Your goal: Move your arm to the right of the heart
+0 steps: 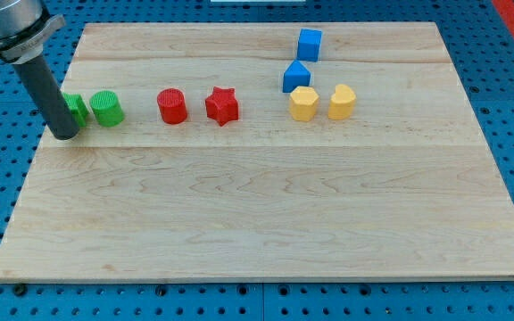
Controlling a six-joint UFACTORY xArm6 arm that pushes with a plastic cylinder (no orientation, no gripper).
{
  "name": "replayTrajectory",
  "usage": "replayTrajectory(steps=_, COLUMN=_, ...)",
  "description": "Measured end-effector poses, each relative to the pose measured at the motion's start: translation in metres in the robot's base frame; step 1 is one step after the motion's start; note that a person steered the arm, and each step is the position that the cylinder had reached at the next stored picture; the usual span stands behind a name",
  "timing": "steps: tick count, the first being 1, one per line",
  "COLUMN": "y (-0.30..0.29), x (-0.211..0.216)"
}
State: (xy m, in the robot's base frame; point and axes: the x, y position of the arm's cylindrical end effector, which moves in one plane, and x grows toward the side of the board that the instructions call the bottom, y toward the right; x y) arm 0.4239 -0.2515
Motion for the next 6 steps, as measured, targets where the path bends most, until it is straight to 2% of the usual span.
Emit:
replayTrajectory(steps=4, y=0.002, x=-0.006)
replayTrajectory(steps=5, y=0.092, x=0.039)
replayTrajectory(steps=6, y=0.229, x=0.046)
